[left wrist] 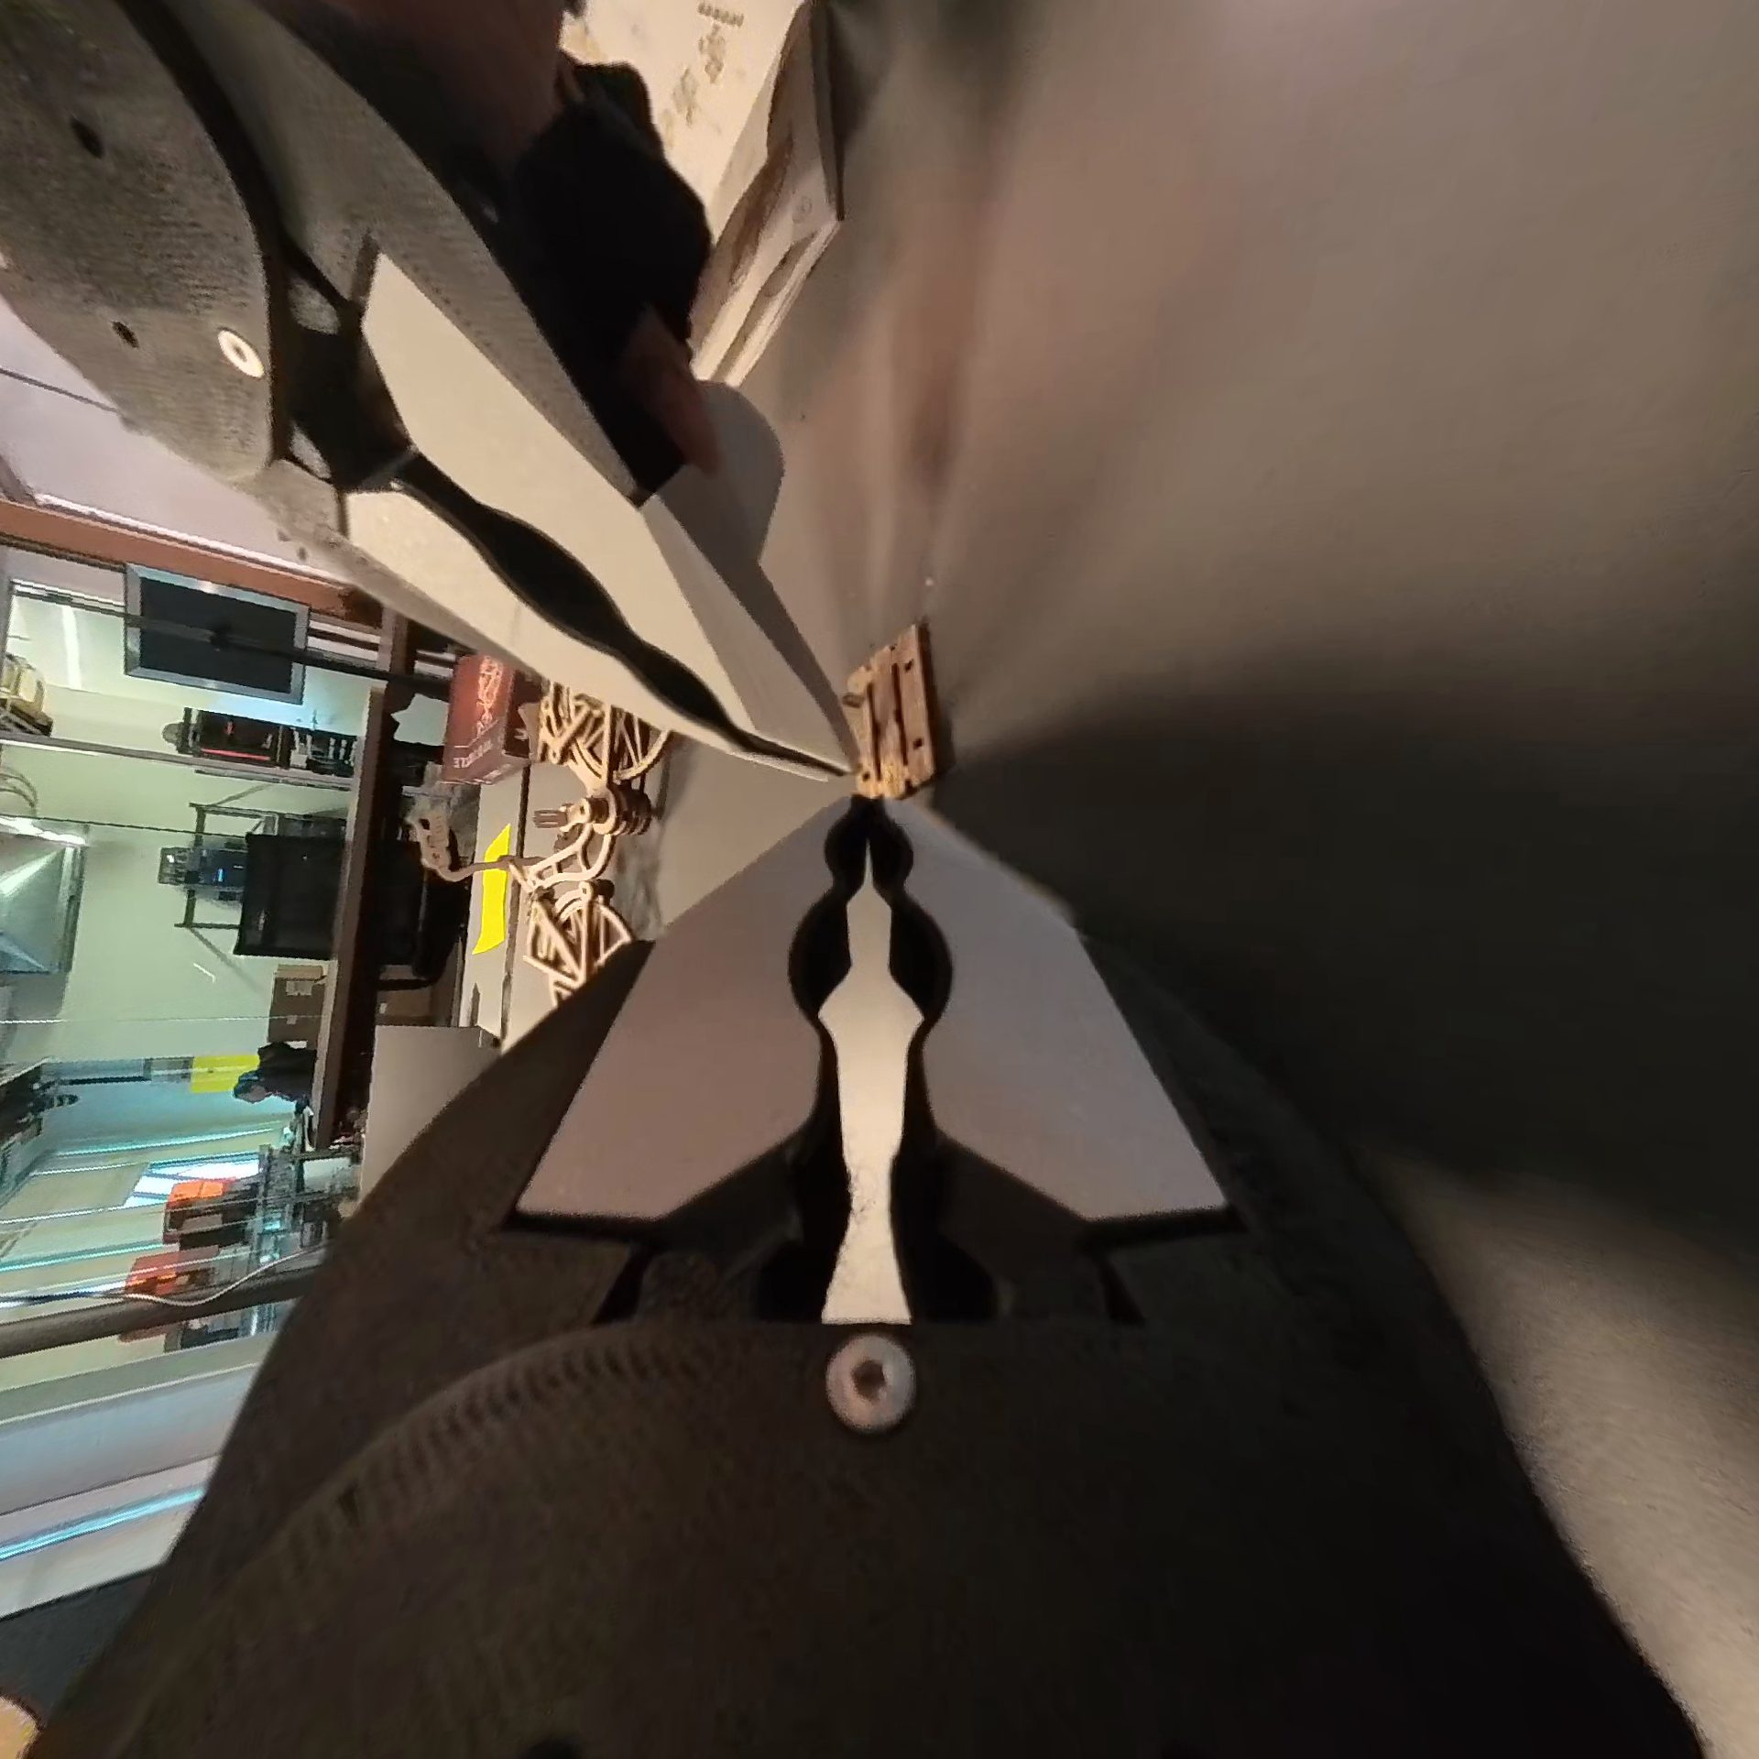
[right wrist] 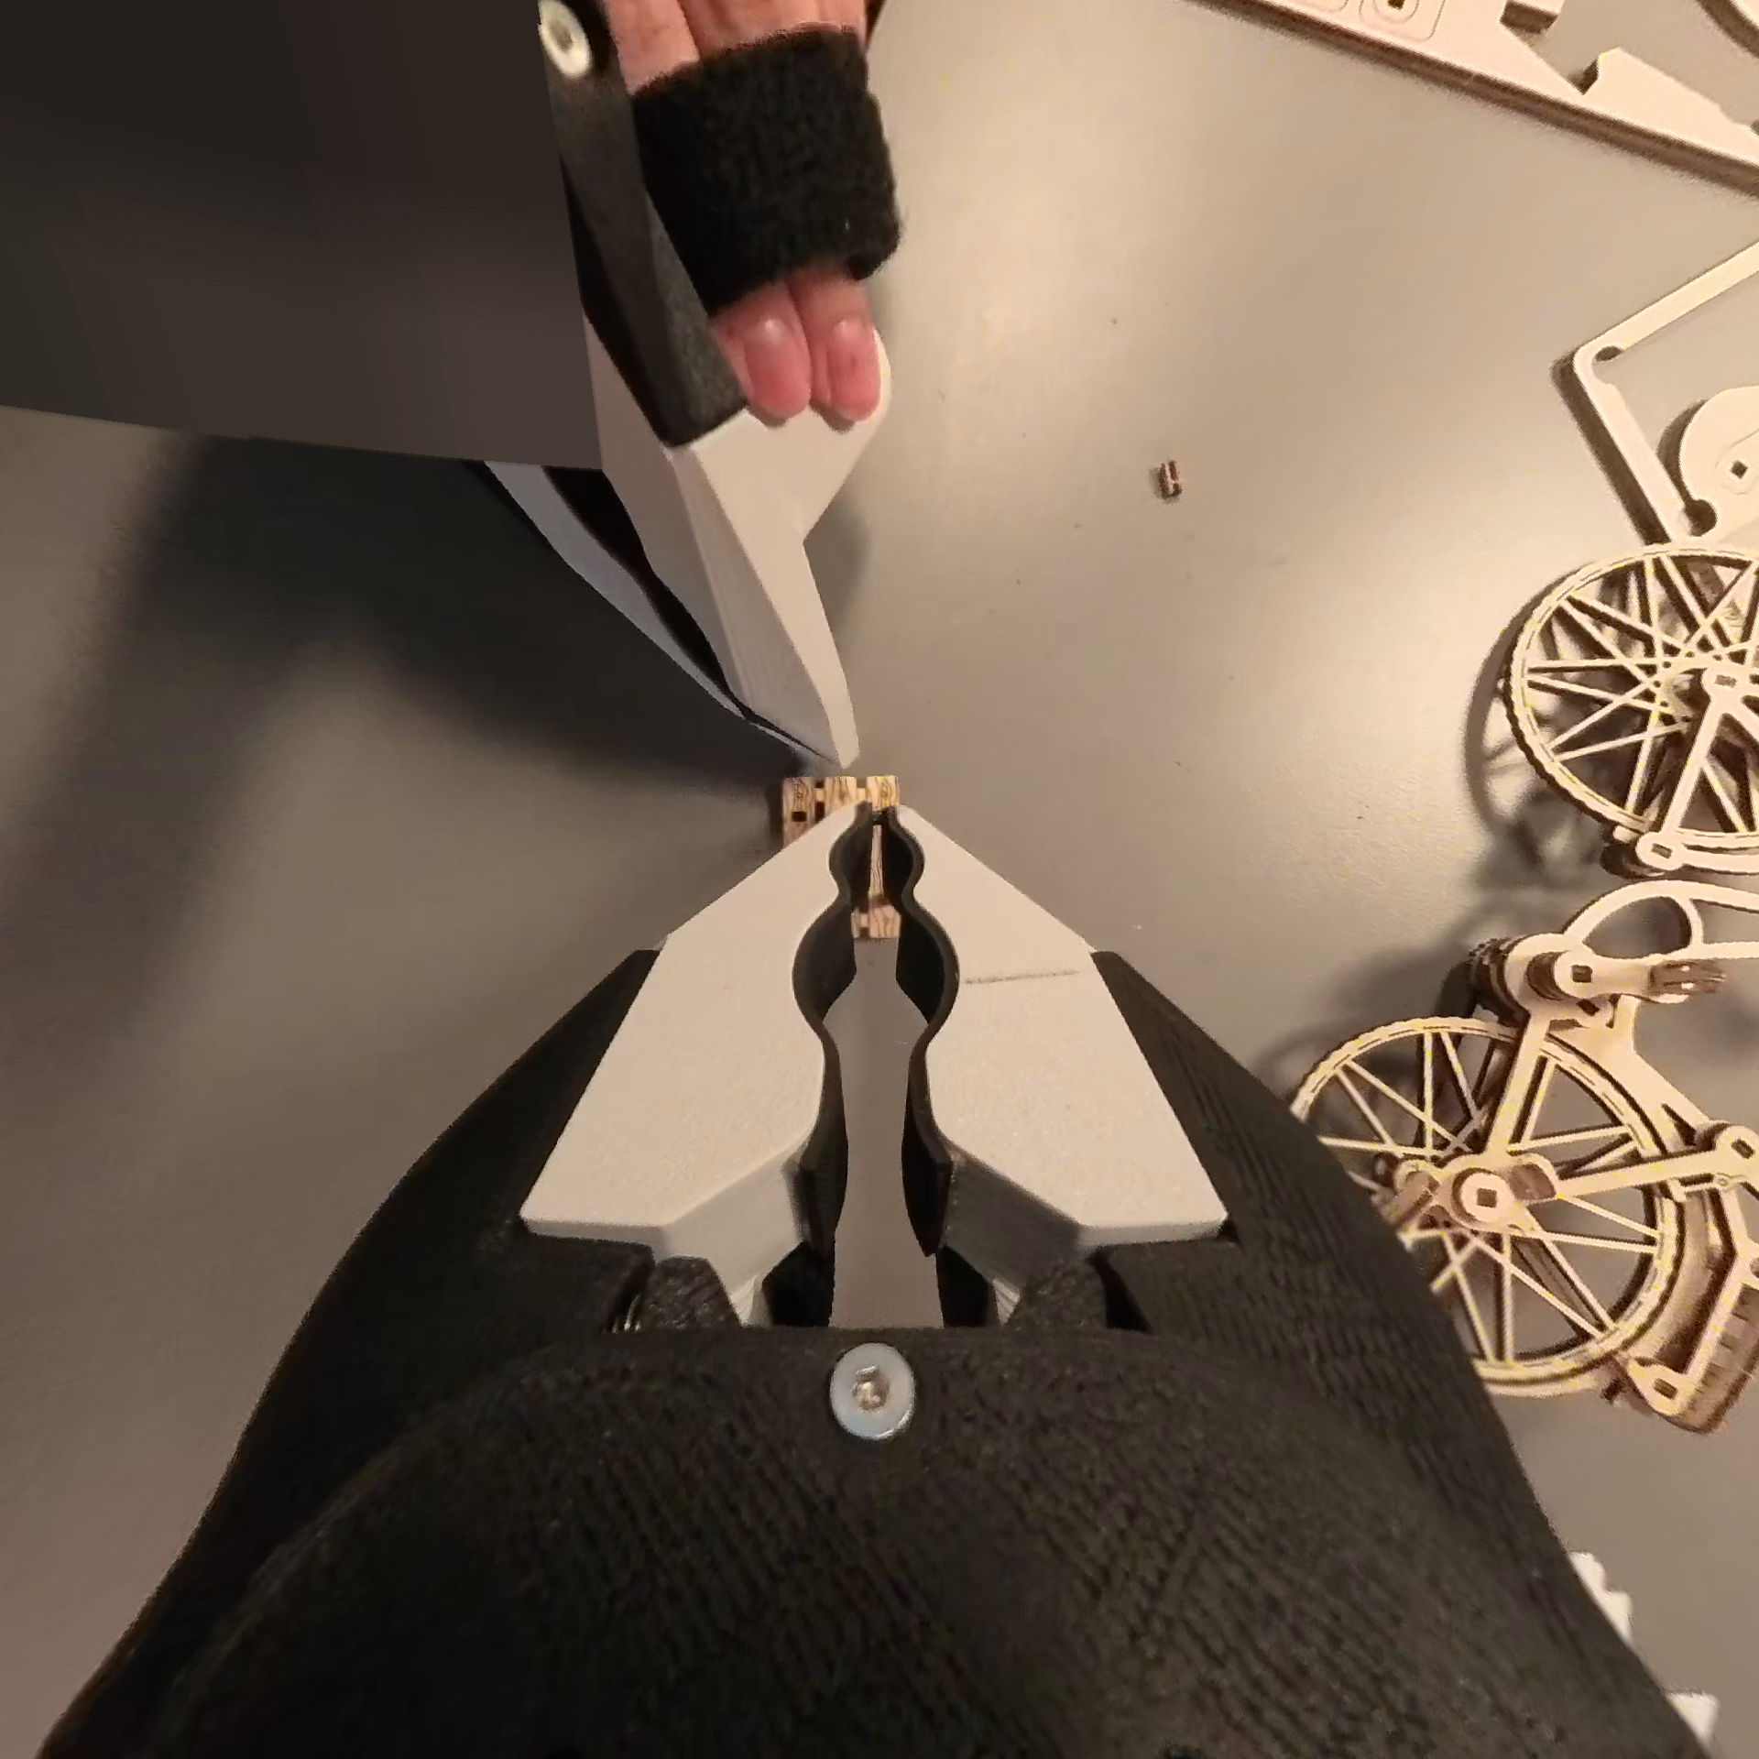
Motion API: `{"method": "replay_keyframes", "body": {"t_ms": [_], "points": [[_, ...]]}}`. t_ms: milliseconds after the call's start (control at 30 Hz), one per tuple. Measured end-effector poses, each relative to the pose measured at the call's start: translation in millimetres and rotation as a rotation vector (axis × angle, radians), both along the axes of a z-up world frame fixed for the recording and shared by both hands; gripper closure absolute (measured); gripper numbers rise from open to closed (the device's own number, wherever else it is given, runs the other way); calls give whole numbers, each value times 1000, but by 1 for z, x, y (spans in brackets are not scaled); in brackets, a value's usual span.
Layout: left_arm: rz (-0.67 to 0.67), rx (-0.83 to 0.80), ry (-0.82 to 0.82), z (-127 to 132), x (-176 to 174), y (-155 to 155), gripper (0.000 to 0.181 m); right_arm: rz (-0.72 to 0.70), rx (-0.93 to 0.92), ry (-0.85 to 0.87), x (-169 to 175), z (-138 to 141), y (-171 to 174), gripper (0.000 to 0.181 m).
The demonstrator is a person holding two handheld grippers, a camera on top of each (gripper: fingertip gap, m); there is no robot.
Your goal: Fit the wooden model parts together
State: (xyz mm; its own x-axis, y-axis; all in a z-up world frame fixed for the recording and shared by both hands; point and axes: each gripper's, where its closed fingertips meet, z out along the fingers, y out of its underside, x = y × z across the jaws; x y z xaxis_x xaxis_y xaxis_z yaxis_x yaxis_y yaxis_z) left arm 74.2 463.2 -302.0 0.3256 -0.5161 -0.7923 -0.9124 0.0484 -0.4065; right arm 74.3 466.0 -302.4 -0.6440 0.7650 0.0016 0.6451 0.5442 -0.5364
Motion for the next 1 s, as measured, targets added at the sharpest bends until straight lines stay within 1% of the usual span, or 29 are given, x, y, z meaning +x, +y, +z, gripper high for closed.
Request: {"method": "replay_keyframes", "body": {"t_ms": [100,267,633,933,1000], "points": [[-7,-5,-13,0,0,2,181,-7,13,-2,1,-2,0,181],[-22,-18,8,-4,1,4,181,-16,17,7,0,-1,1,181],[-19,-13,39,-5,-2,6,181,-18,19,-24,0,-3,1,181],[-28,-10,33,-3,0,9,181,-89,56,-122,0,-4,3,181],[-32,-16,34,-4,0,9,181,-84,73,-128,0,-4,3,181]]}}
